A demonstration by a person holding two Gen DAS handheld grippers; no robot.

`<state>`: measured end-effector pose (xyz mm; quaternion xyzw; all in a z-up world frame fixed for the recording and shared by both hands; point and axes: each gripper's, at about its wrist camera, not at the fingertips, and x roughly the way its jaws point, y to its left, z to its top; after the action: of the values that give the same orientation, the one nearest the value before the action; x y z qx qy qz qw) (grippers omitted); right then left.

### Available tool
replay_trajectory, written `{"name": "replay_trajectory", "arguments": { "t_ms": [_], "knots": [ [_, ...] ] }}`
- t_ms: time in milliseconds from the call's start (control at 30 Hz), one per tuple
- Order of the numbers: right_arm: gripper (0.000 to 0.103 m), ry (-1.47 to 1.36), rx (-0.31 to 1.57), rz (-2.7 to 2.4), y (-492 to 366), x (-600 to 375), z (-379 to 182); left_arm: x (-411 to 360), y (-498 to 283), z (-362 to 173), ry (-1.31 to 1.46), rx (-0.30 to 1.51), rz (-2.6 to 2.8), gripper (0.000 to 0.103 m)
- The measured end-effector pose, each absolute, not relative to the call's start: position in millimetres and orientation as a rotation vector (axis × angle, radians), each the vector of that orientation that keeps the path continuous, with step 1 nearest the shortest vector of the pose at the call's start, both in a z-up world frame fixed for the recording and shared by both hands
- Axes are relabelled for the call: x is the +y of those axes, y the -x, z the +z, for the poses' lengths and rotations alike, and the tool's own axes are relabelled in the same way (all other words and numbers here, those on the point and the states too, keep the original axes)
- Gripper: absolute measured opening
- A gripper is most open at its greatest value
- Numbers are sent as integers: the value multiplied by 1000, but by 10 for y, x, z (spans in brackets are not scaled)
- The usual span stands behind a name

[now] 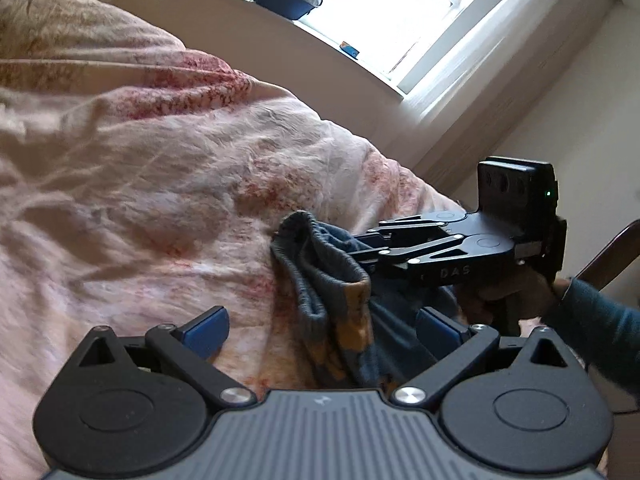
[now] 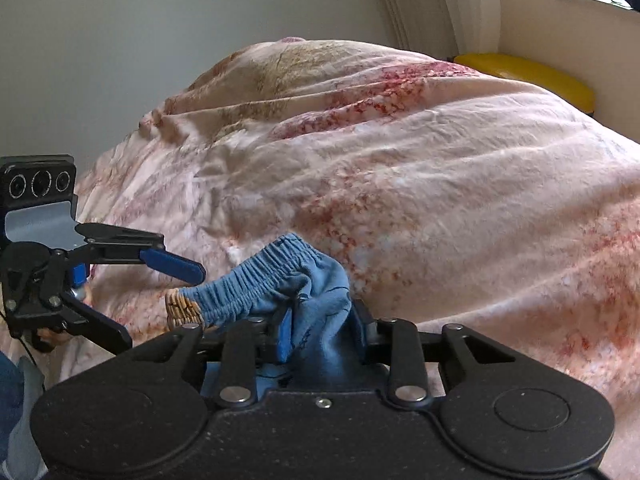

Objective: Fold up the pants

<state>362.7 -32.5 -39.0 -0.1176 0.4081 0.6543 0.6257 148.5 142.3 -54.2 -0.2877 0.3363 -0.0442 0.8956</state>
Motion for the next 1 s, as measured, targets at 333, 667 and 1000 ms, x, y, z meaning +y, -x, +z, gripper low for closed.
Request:
{"name": "replay_trajectory", "arguments": {
  "t_ms": [333, 667, 1000],
  "knots": [
    [37, 295, 940, 1491, -3629, -320, -349, 1311, -1627, -612, 576, 740, -44, 86],
    [37, 276, 922, 1473, -3598, -345, -369, 1328, -1692, -647, 563, 763, 28, 44],
    [78, 313, 716, 1179, -3263, -929, -8, 1209, -1630, -534, 553, 734, 63, 21]
  ]
}}
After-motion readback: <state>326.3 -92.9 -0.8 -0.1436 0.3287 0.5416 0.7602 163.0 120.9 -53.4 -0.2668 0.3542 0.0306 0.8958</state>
